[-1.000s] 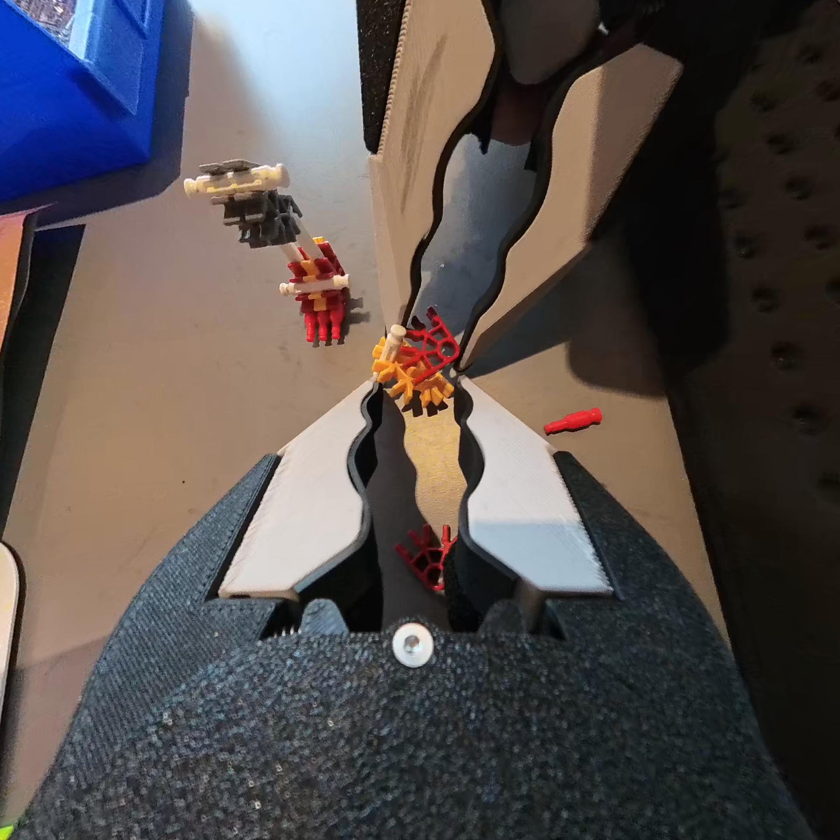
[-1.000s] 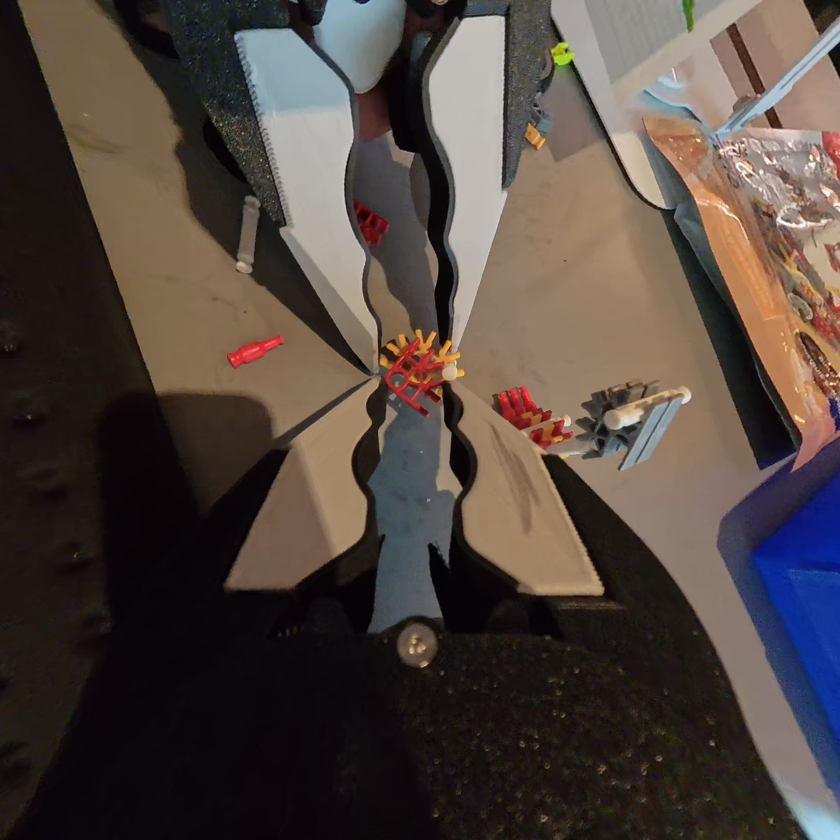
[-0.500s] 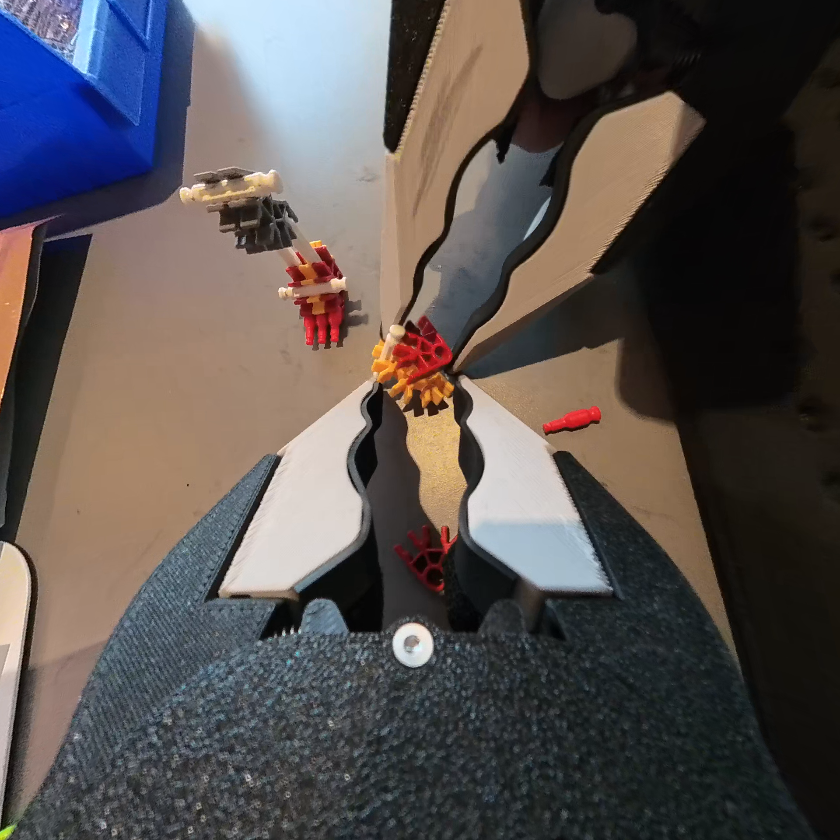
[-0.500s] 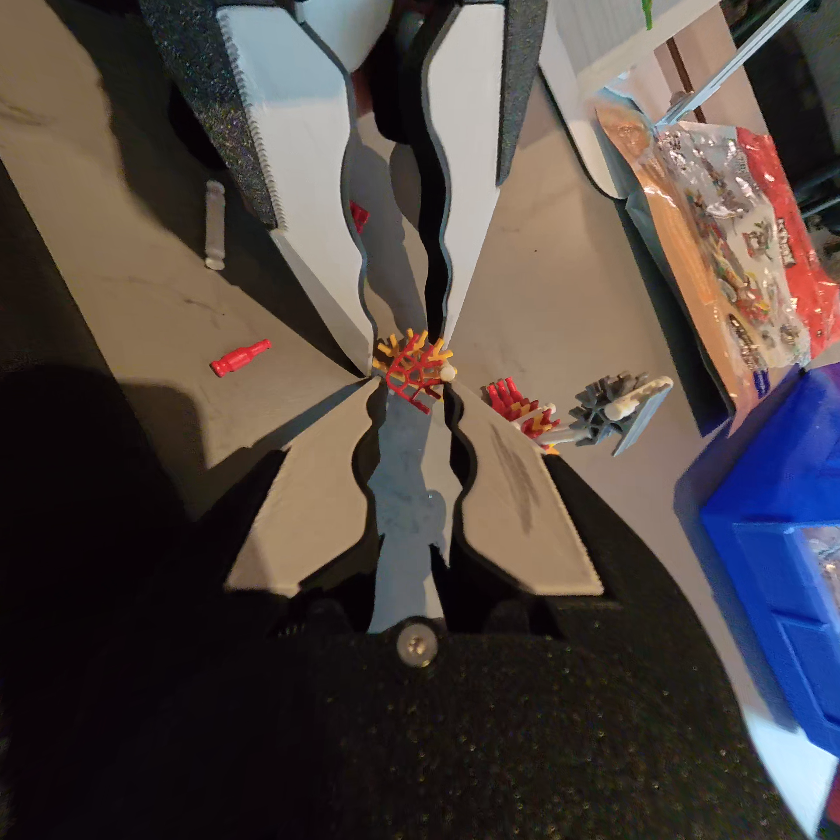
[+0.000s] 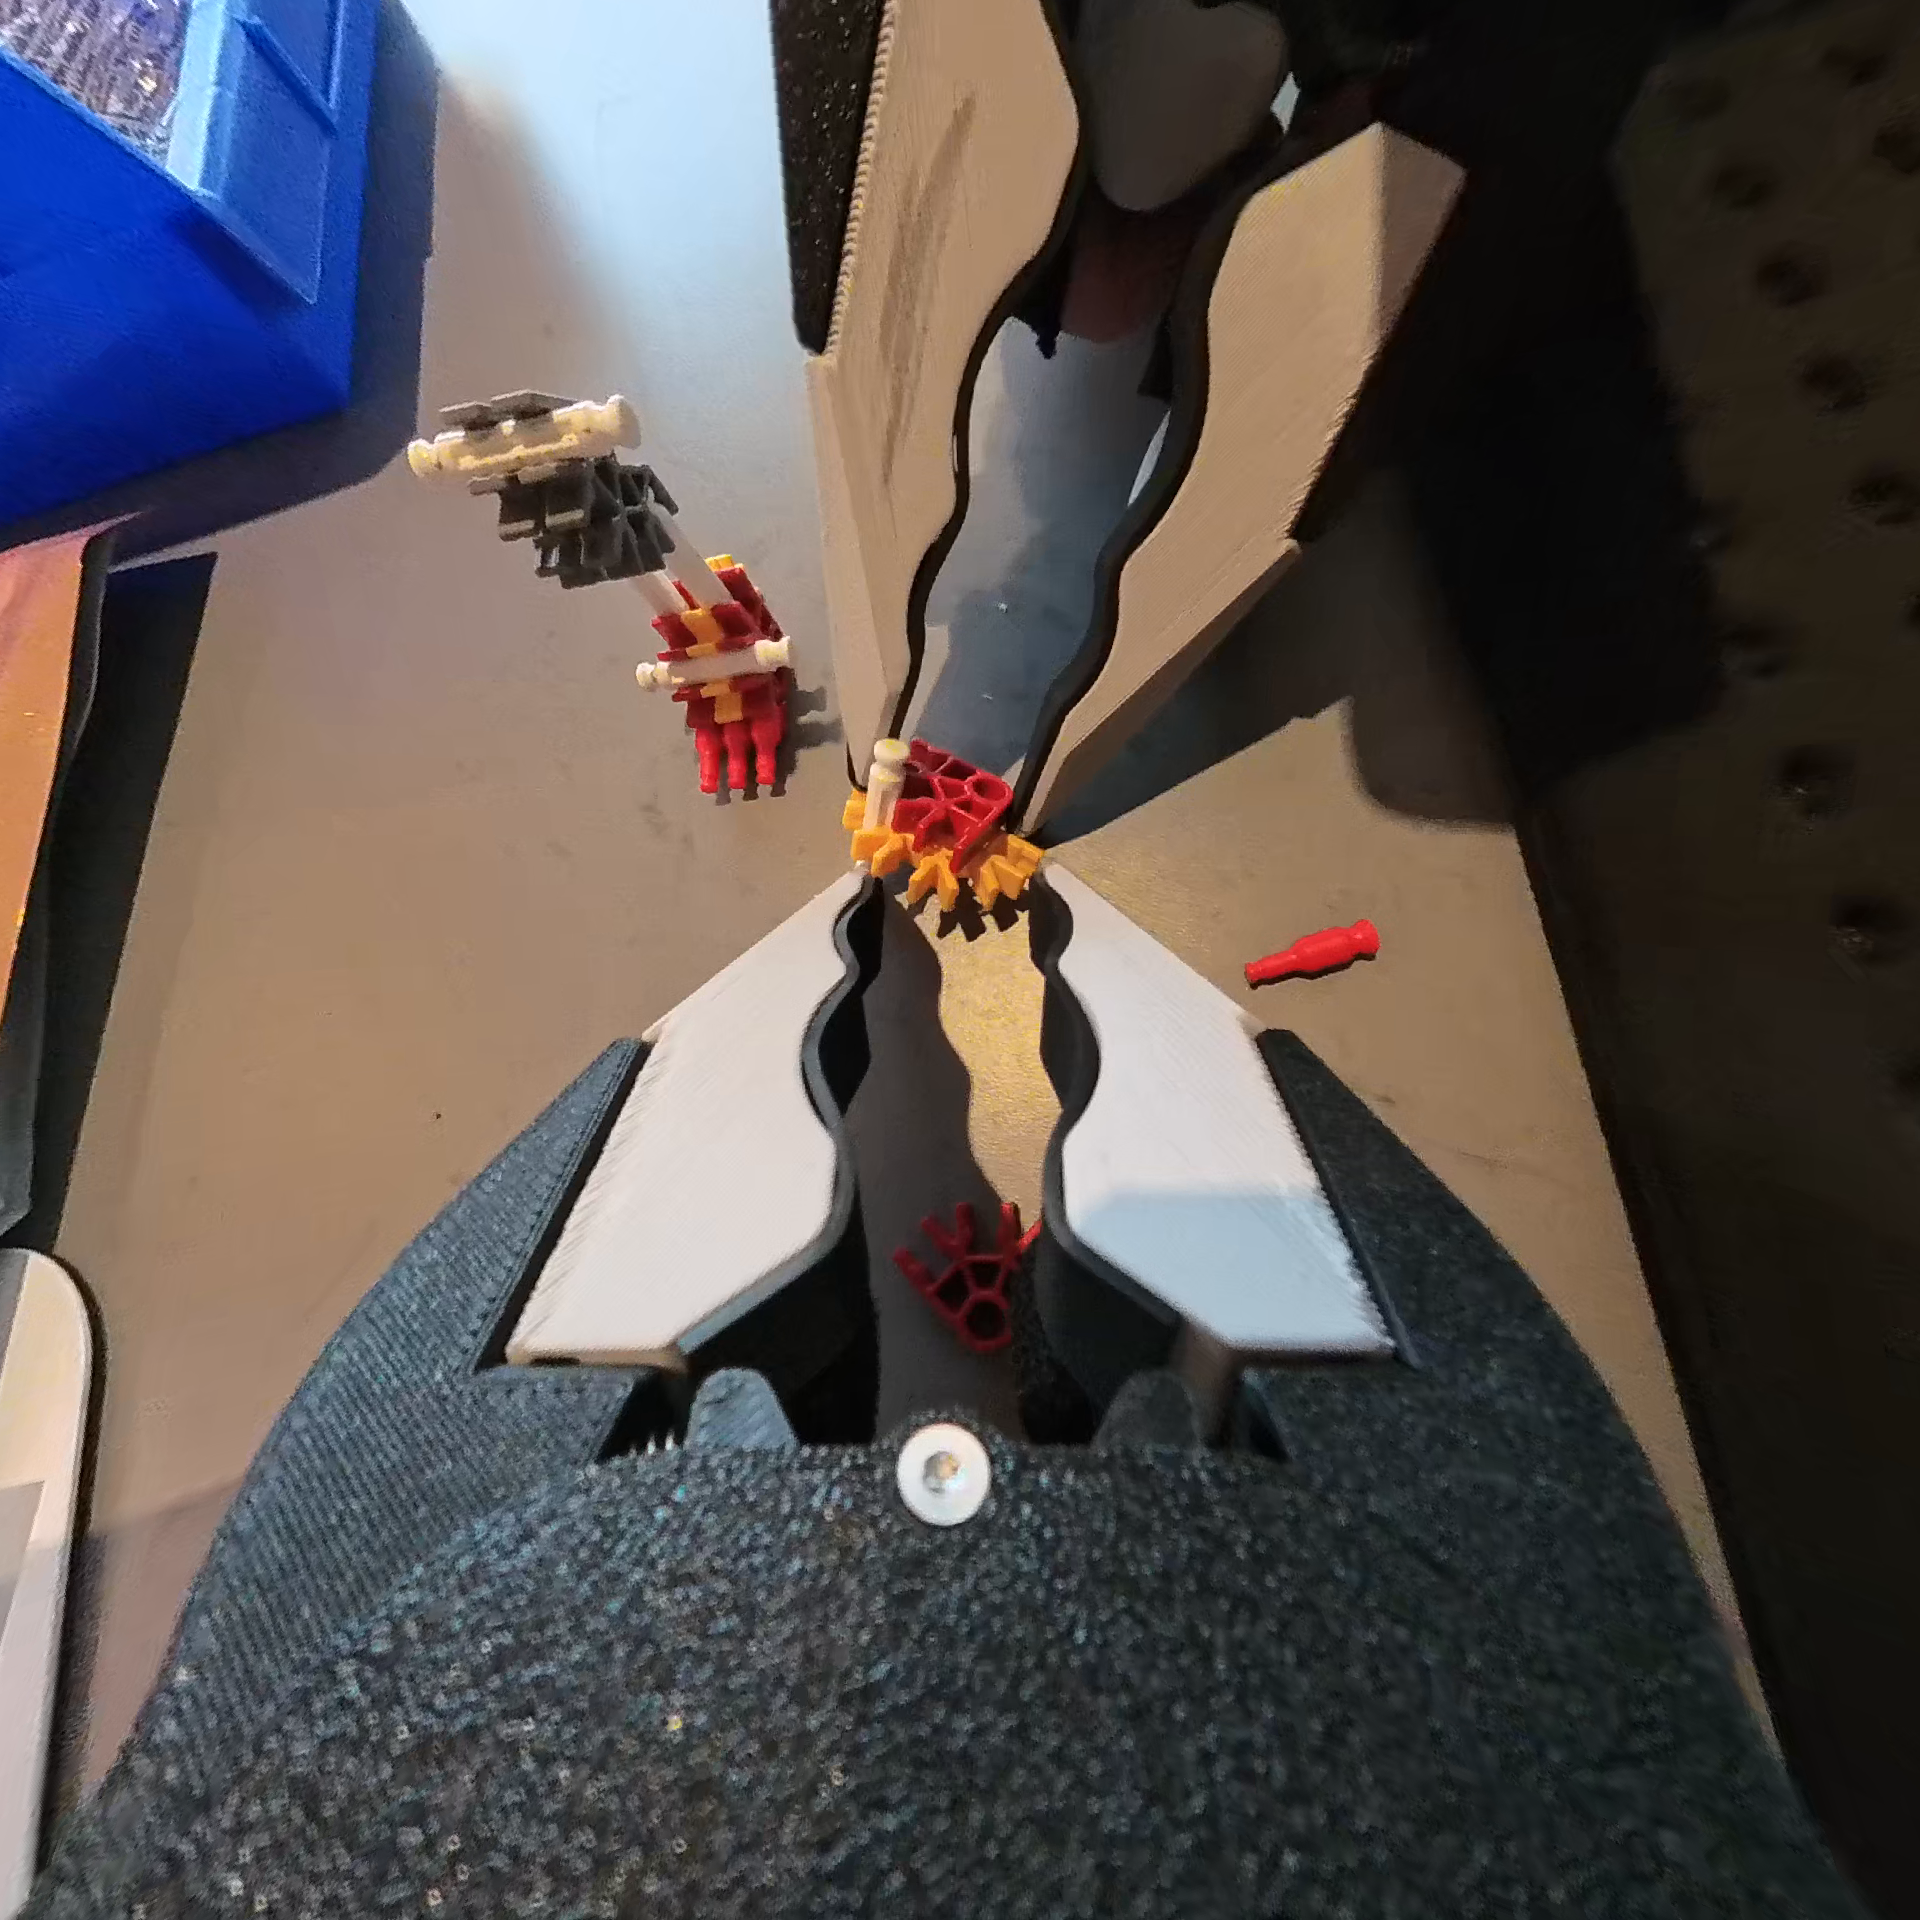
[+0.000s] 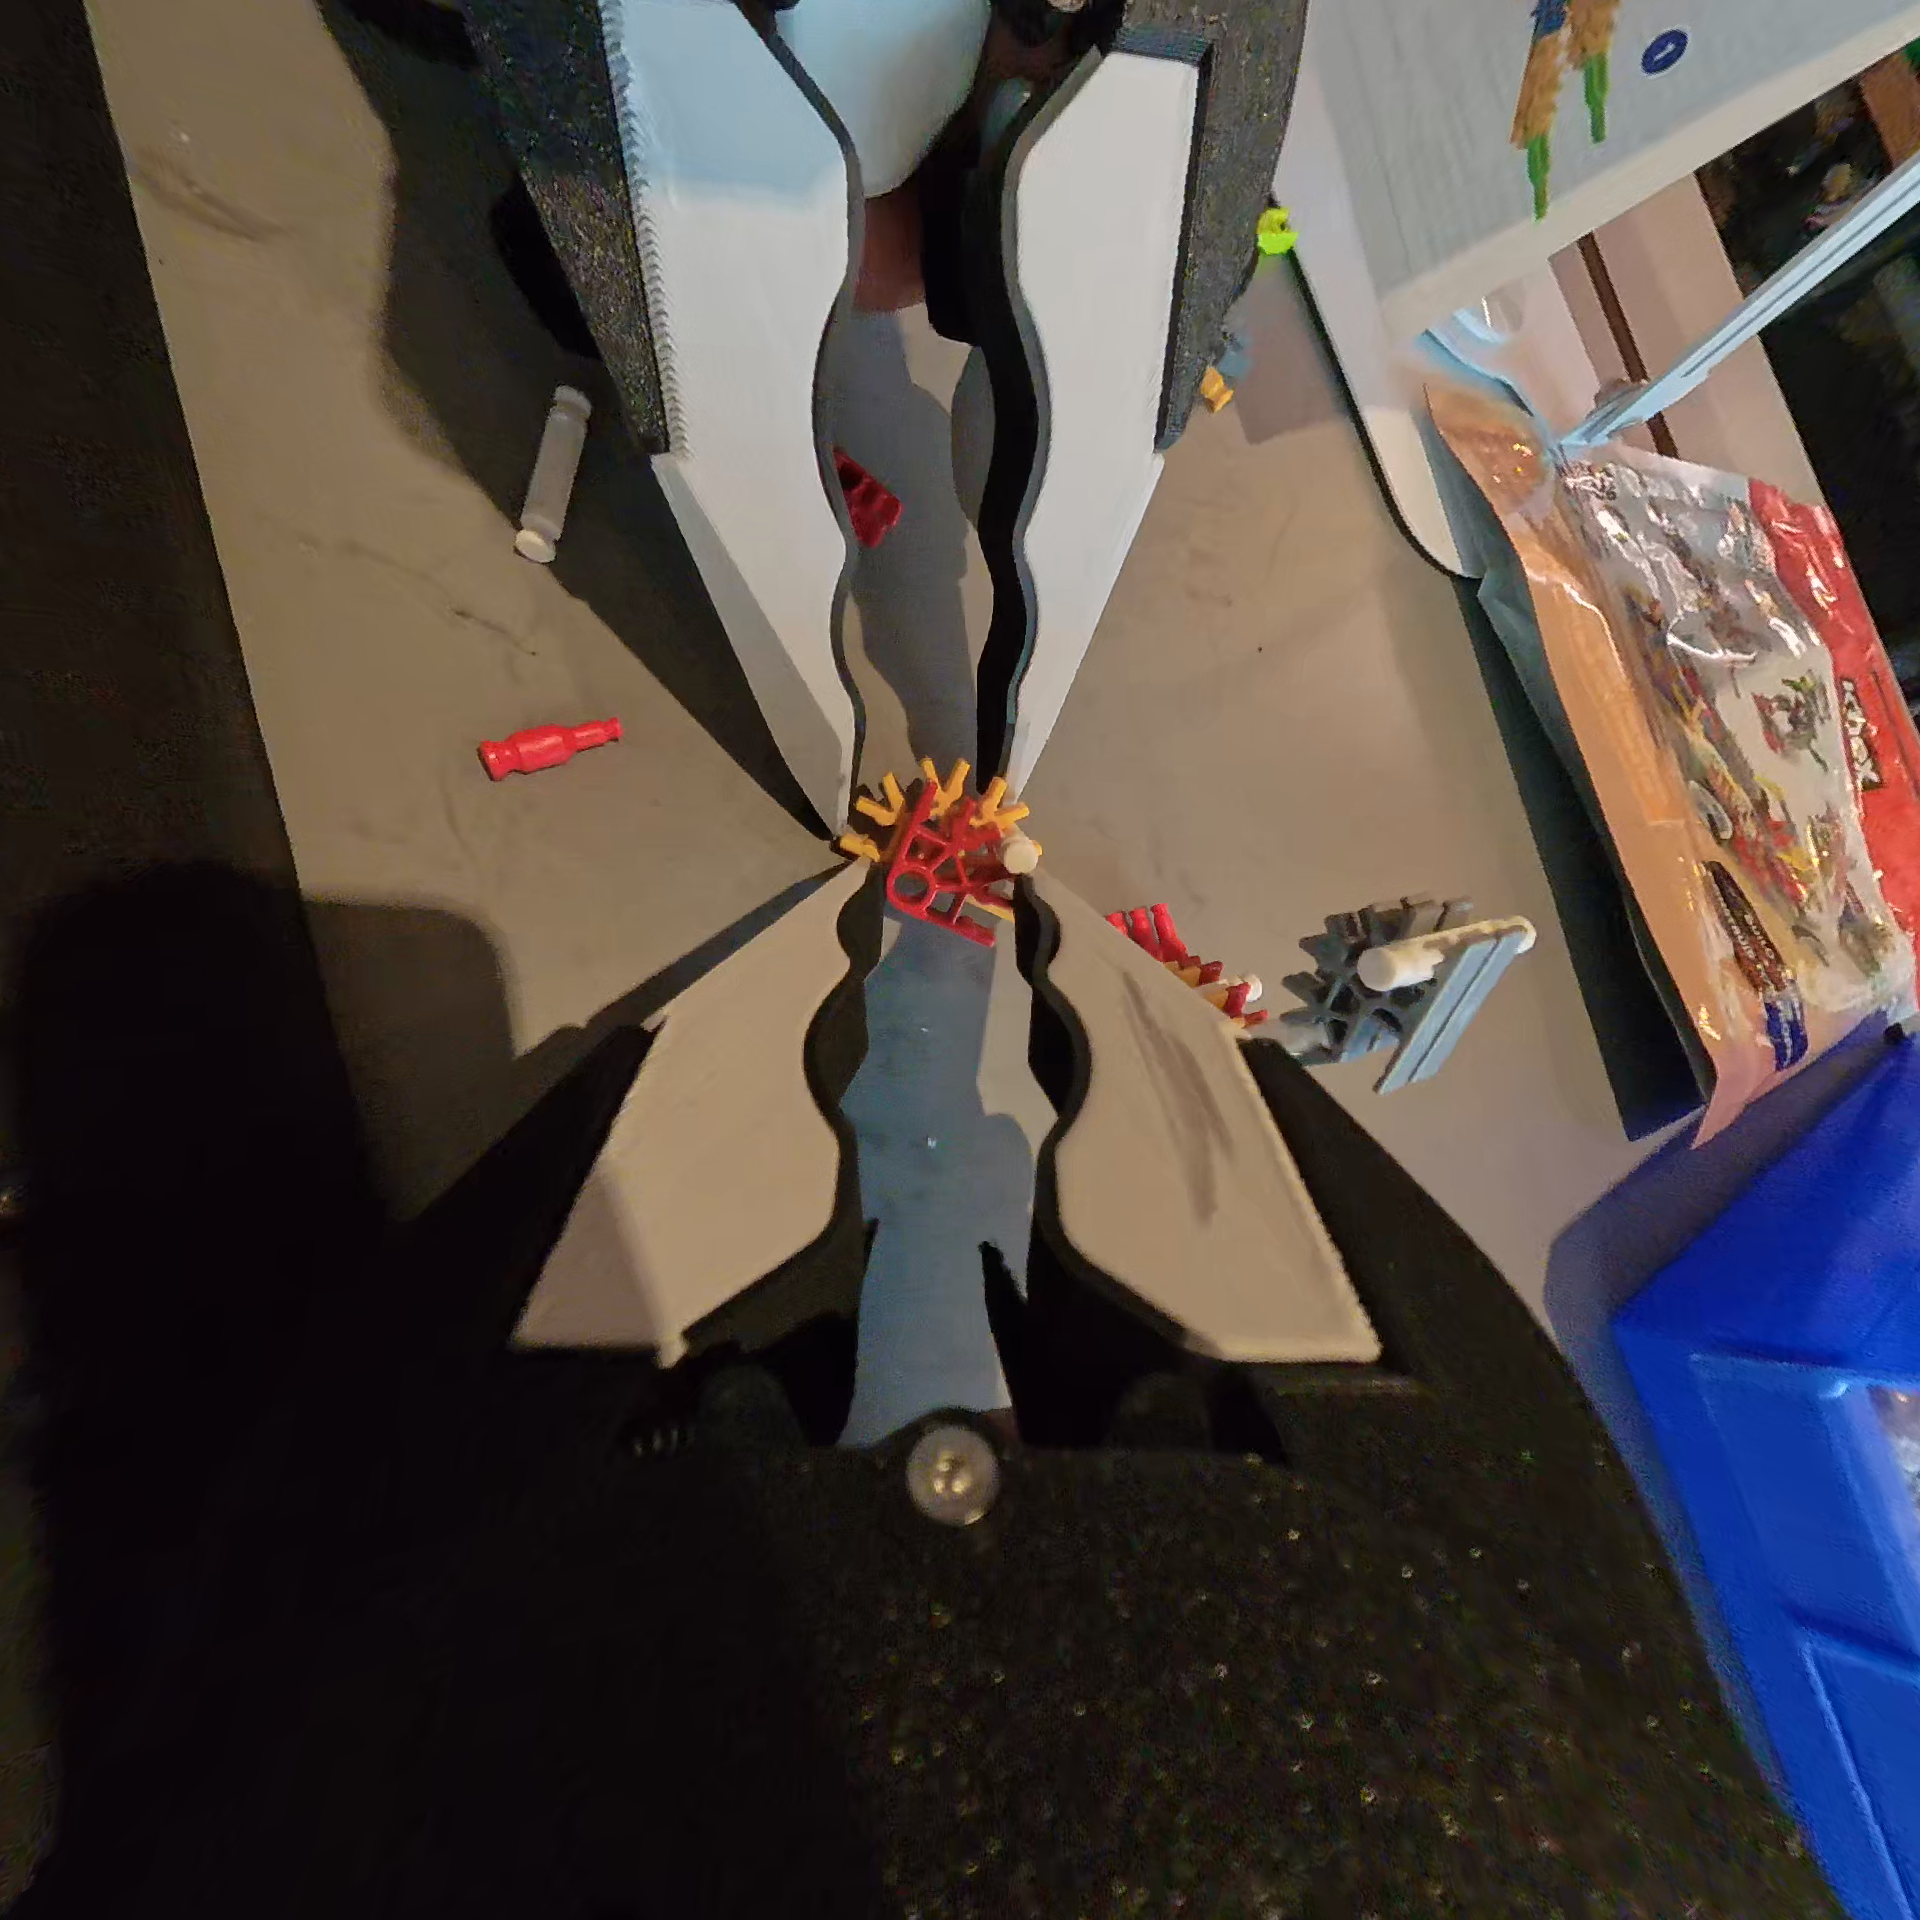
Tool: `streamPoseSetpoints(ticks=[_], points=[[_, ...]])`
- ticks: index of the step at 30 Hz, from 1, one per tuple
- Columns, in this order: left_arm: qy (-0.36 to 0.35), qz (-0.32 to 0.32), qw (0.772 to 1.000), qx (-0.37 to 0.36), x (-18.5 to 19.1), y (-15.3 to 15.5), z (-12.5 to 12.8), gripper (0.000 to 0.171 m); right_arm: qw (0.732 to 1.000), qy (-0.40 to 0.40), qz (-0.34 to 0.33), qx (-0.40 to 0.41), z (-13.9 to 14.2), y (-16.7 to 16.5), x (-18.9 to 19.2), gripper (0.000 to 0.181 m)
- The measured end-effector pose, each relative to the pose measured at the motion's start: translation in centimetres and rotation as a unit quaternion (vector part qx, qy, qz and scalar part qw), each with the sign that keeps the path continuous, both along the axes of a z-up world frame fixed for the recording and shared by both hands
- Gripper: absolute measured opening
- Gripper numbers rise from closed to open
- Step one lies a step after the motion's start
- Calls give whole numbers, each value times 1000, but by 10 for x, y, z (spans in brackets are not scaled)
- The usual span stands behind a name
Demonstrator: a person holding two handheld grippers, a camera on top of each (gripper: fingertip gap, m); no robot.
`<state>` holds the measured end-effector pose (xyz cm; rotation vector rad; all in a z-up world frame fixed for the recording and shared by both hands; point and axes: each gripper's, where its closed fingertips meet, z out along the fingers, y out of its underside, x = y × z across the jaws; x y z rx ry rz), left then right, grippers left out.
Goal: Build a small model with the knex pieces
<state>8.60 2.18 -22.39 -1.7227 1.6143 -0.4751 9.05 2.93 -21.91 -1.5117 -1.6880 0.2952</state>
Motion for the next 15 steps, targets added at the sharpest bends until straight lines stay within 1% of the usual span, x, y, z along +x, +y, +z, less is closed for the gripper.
streamPoseSetpoints(ticks=[15], points=[[-1,2,1000,-2,-1,1,1,29,1000,-12,5,-11,-1,2,0,24]])
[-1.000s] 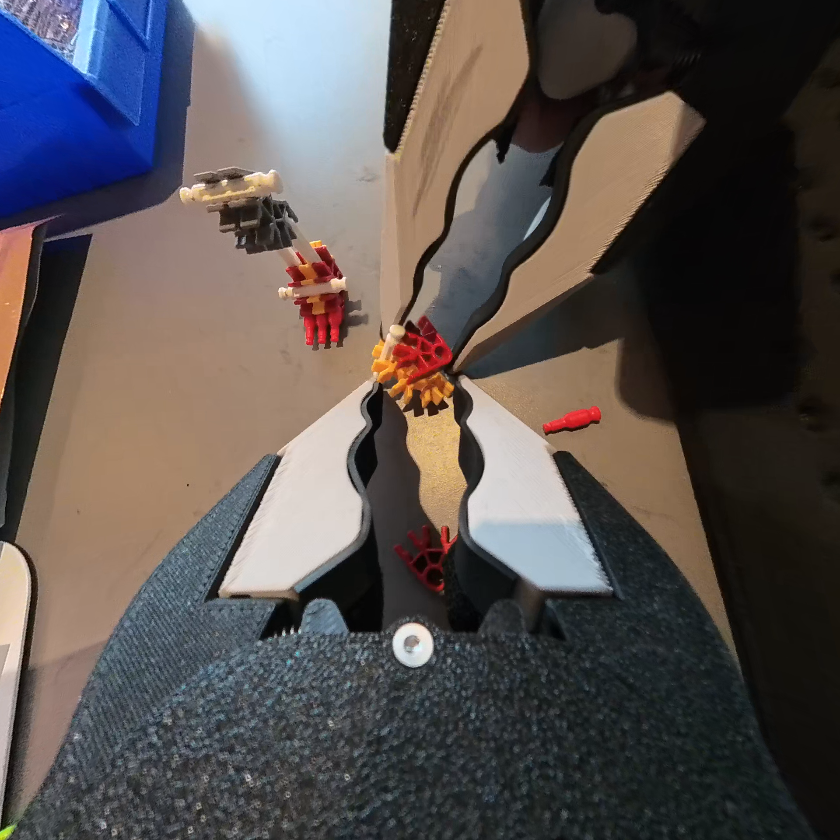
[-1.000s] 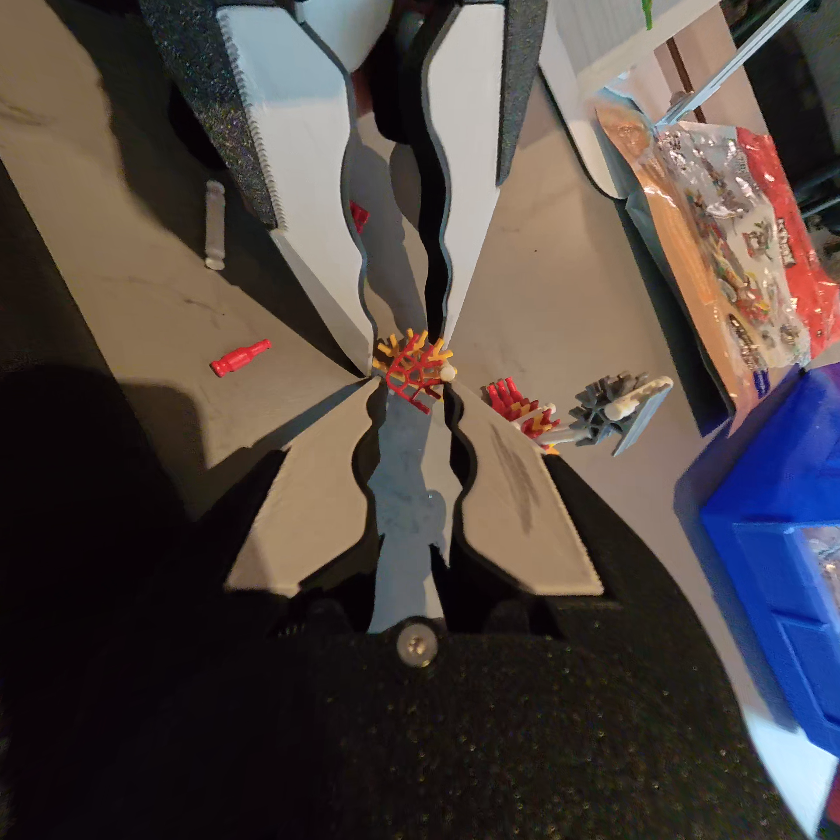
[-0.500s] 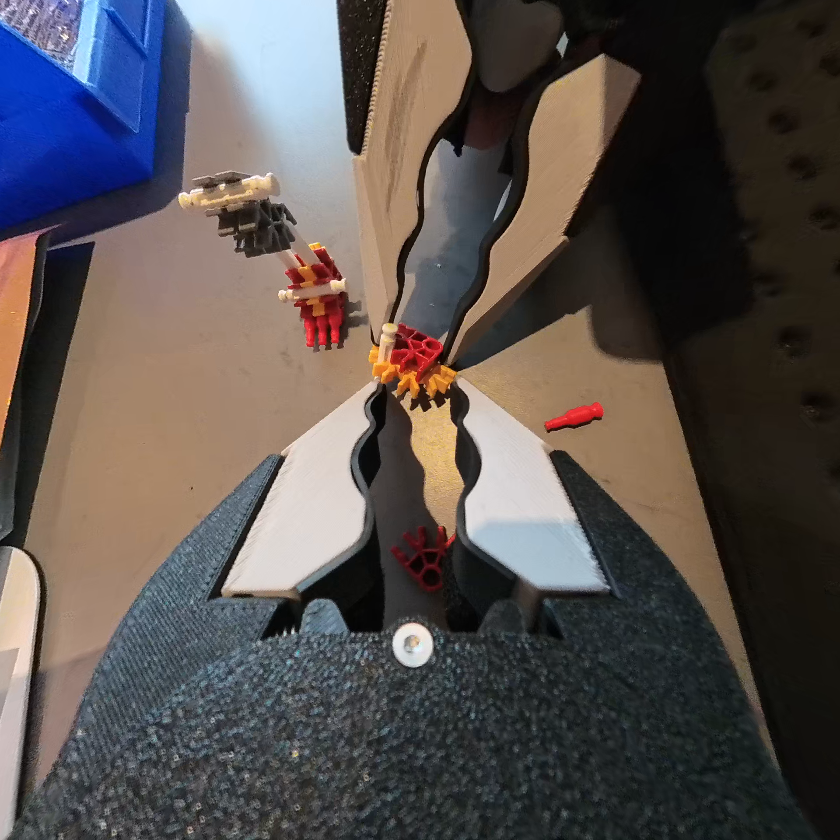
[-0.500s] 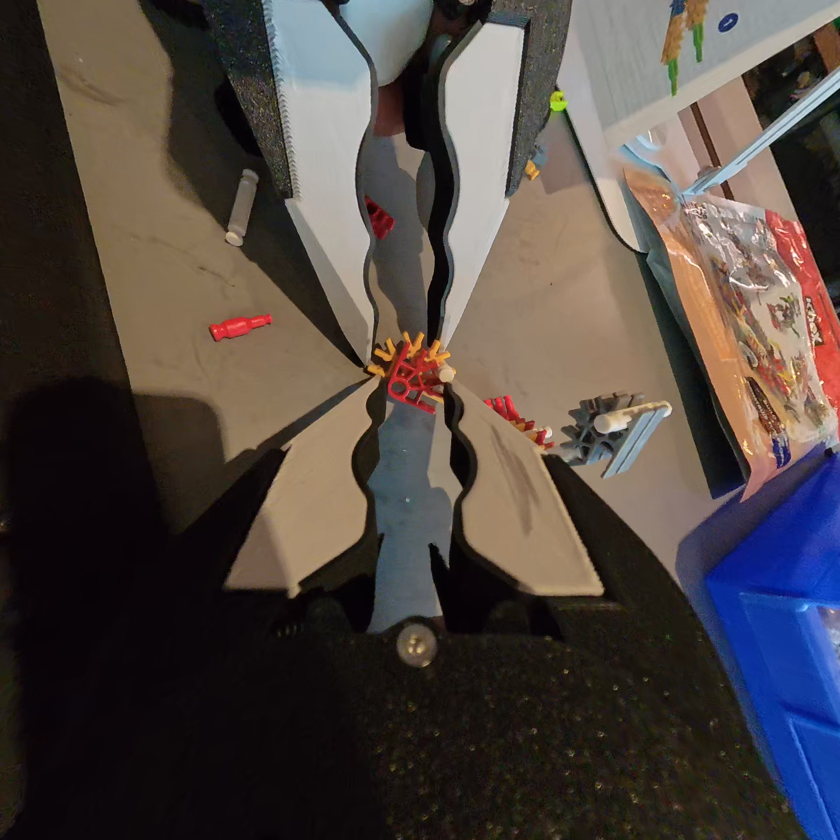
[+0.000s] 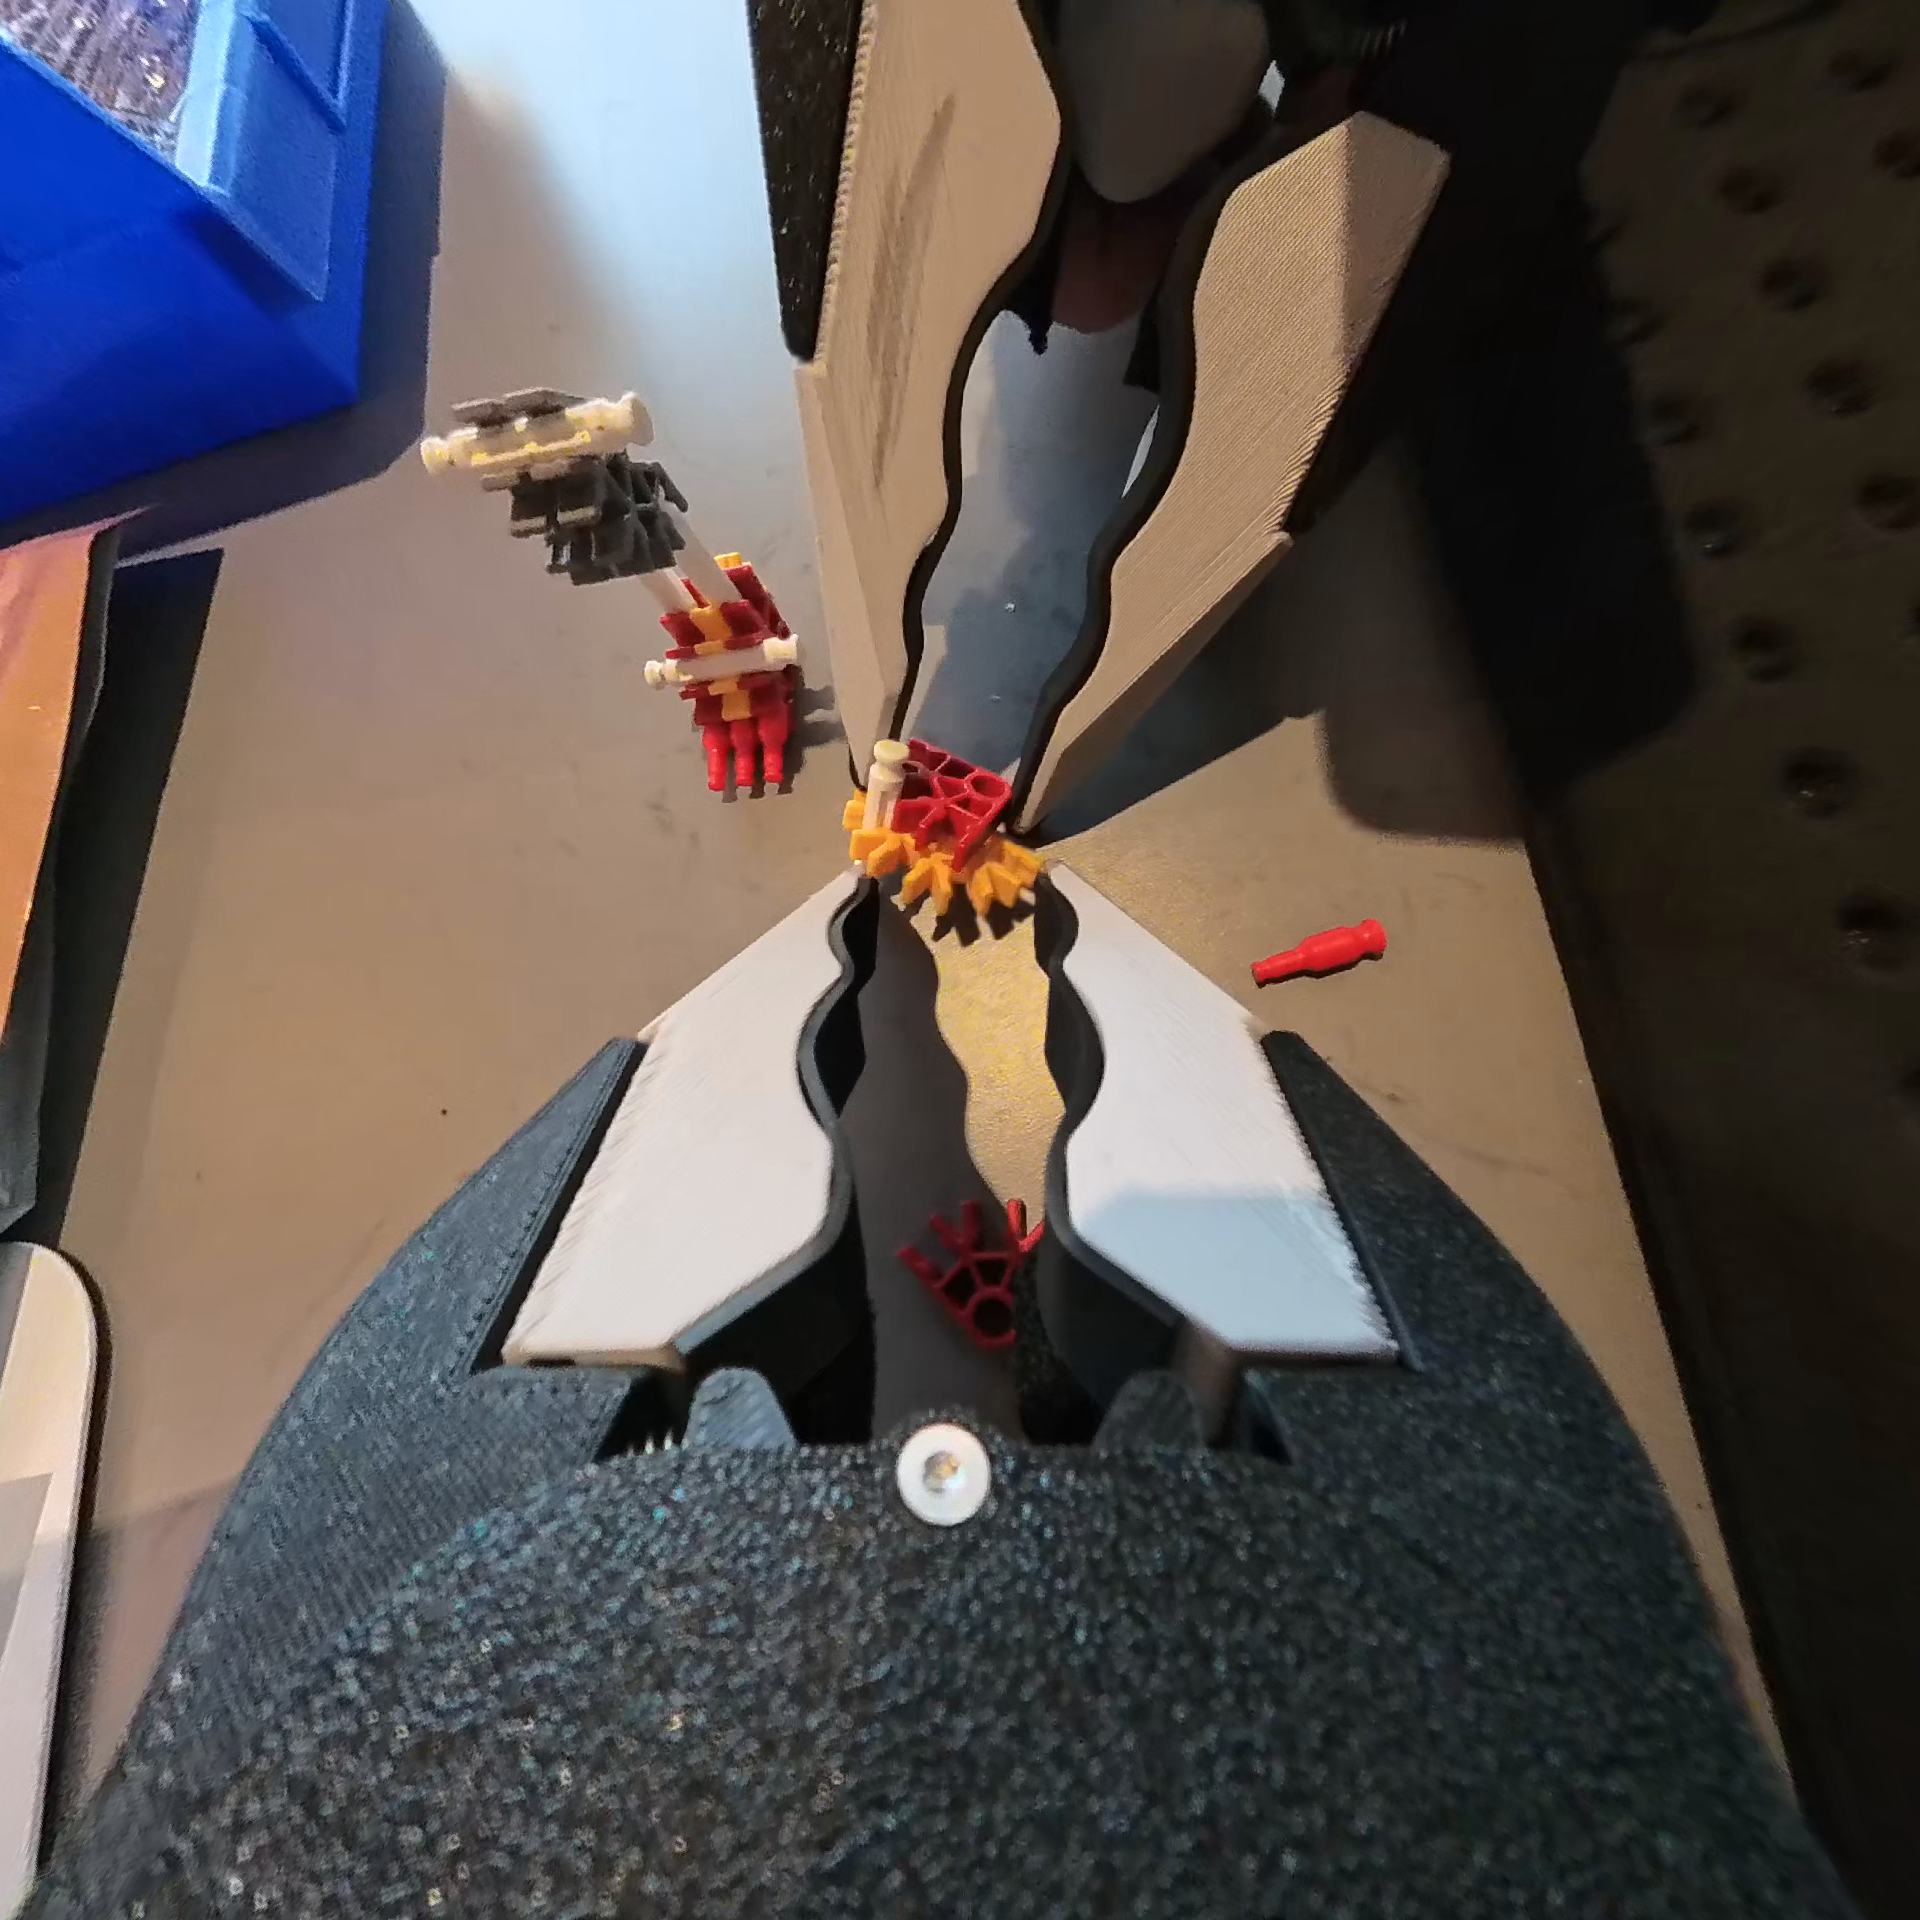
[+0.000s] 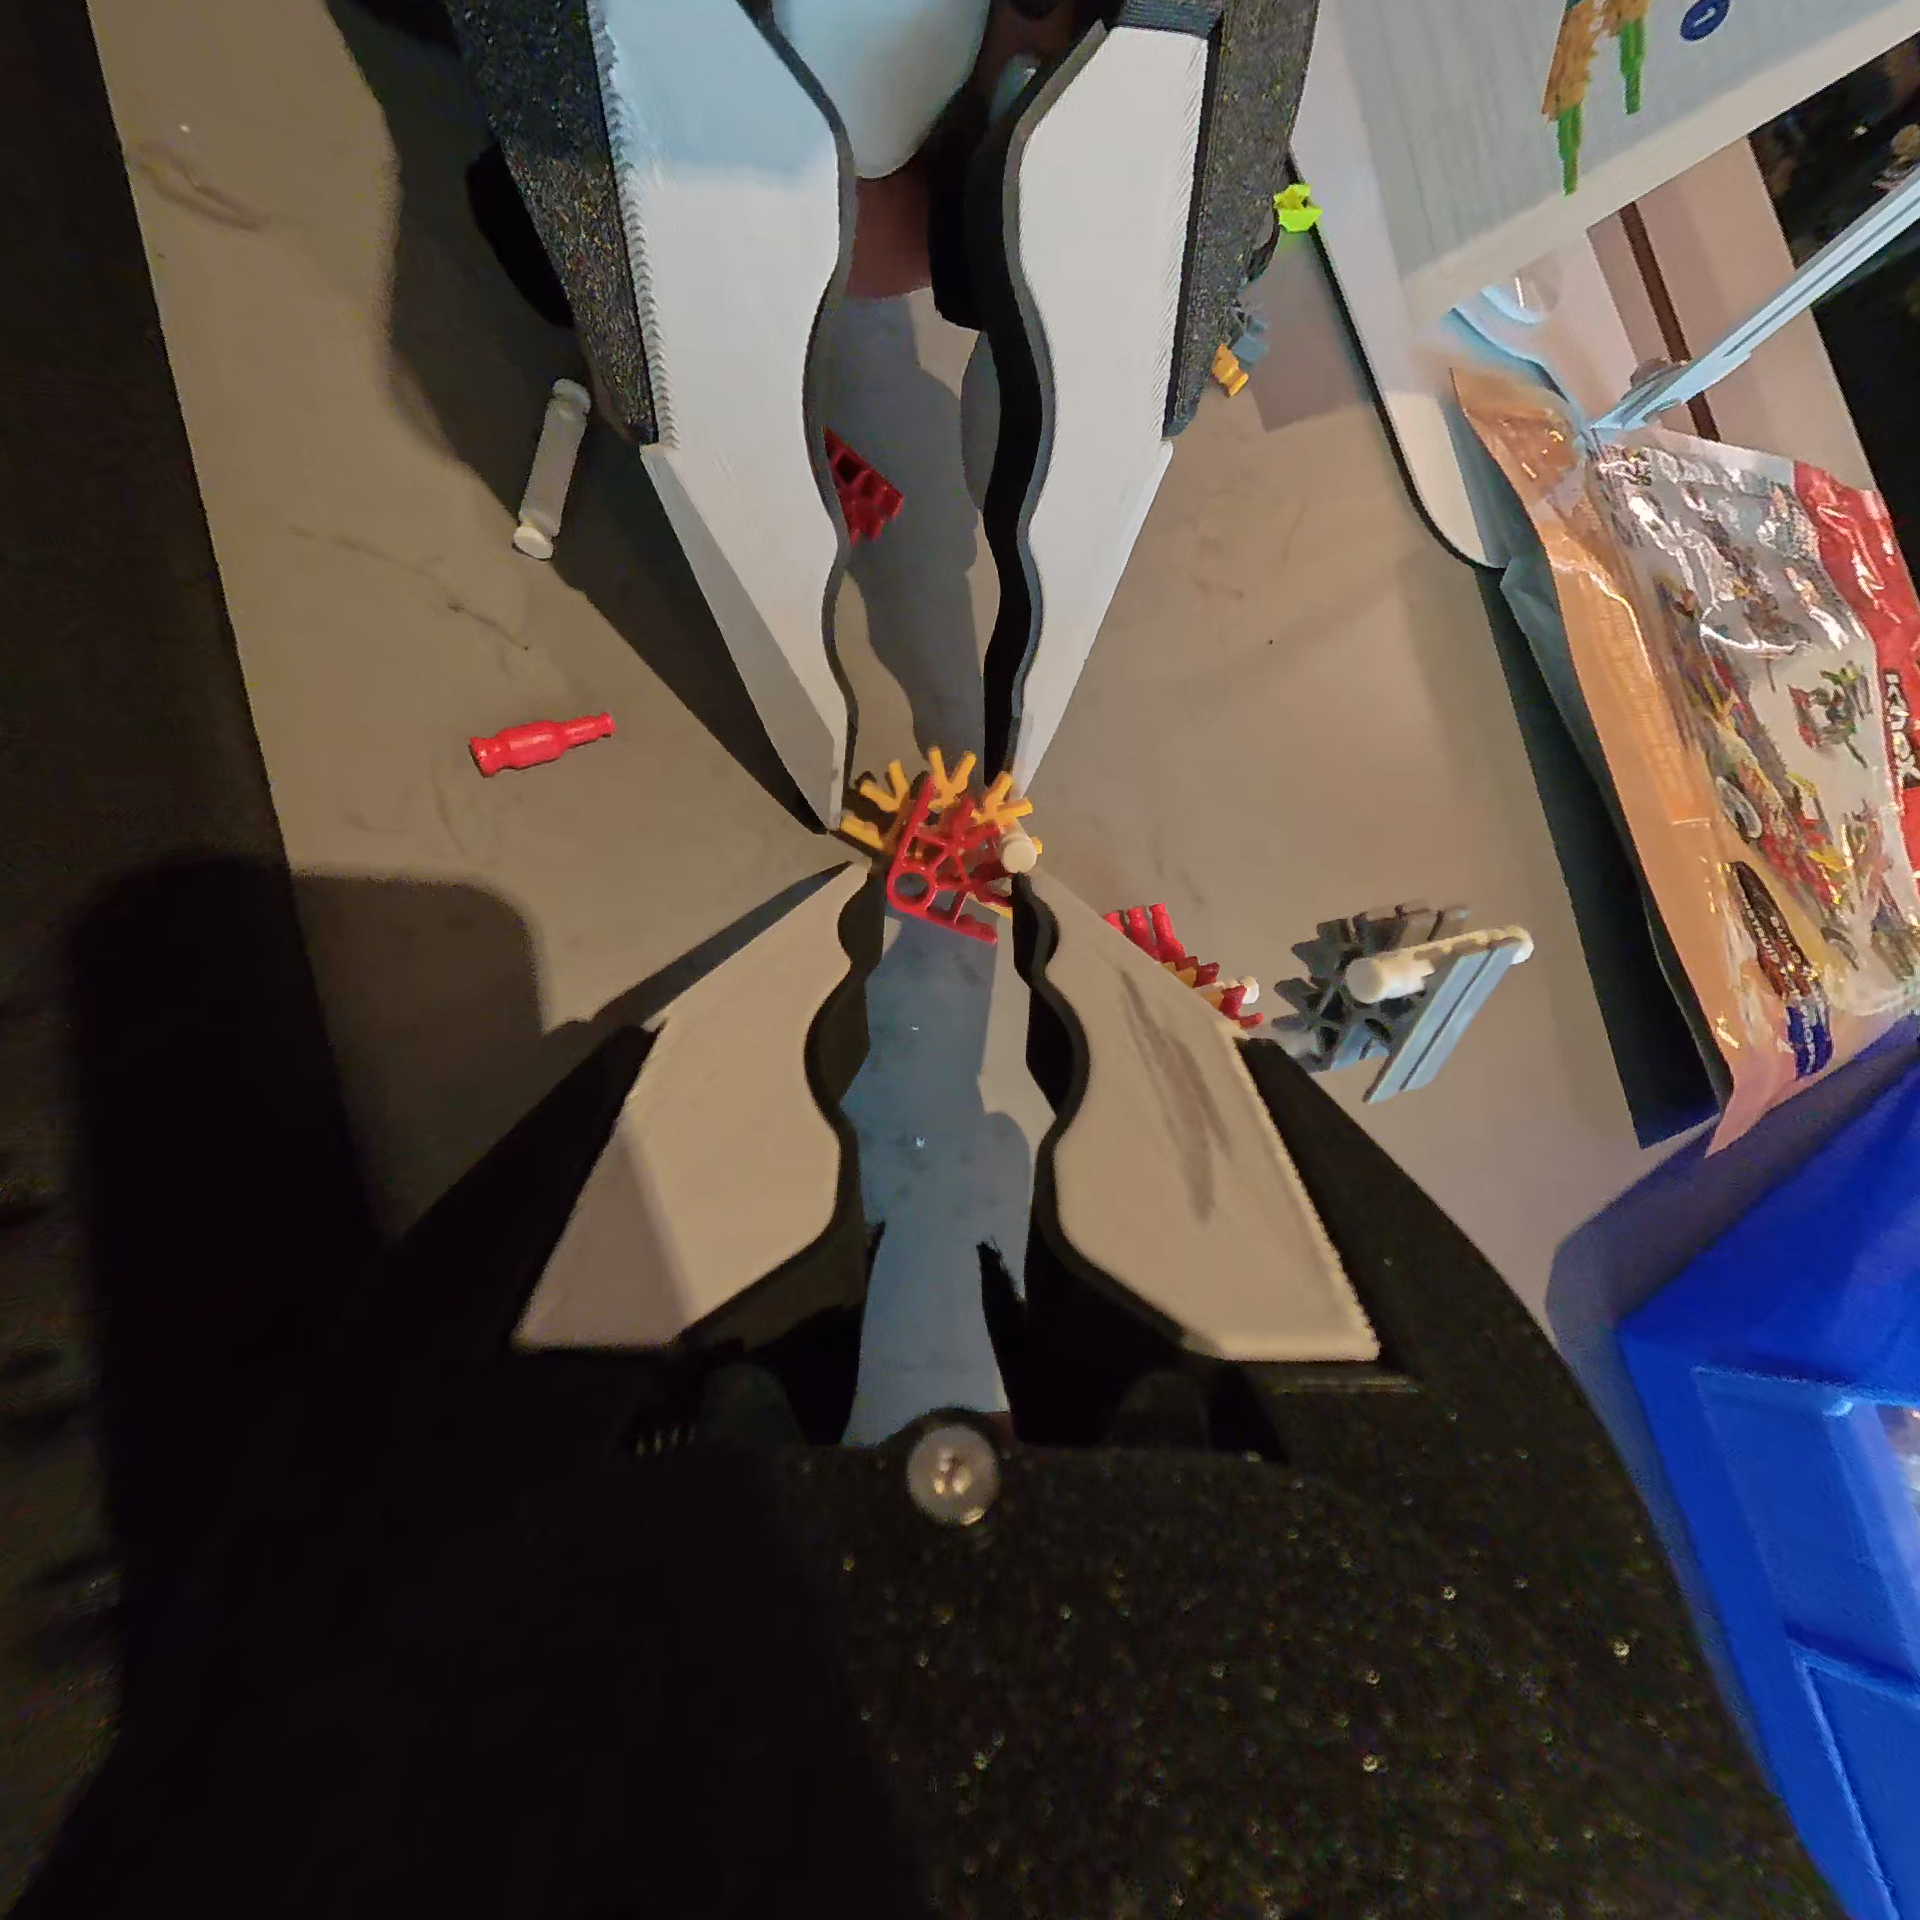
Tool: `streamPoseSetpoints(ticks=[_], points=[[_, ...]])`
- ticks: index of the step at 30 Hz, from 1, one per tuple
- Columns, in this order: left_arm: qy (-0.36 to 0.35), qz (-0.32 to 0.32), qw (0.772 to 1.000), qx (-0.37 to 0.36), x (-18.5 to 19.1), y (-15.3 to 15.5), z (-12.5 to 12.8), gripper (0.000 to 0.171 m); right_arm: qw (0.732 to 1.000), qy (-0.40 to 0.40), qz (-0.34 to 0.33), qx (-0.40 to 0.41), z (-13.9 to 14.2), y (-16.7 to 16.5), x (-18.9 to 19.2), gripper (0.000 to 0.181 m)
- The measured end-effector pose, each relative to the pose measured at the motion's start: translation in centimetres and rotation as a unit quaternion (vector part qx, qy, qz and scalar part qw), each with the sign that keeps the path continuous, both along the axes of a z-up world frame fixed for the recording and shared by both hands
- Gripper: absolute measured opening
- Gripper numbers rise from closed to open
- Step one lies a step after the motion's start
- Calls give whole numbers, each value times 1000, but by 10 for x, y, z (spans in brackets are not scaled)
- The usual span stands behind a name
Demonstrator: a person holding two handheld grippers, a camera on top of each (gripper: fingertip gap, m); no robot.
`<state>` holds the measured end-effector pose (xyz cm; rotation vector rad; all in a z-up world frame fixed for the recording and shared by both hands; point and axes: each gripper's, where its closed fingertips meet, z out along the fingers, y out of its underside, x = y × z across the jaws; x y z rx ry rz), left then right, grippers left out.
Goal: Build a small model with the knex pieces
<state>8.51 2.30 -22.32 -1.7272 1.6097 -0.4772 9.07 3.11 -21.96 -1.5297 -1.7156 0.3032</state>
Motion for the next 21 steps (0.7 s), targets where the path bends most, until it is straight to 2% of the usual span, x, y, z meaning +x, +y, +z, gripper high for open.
streamPoseSetpoints(ticks=[4,12,21], points=[[-7,12,1000,-18,0,1,1,31,1000,-8,4,-2,0,0,0,24],[7,14,1000,0,0,2,0,26,1000,-5,-22,-19,0,2,1,24],[23,1,999,31,1,2,1,26,998,-1,-35,52,2,2,3,25]])
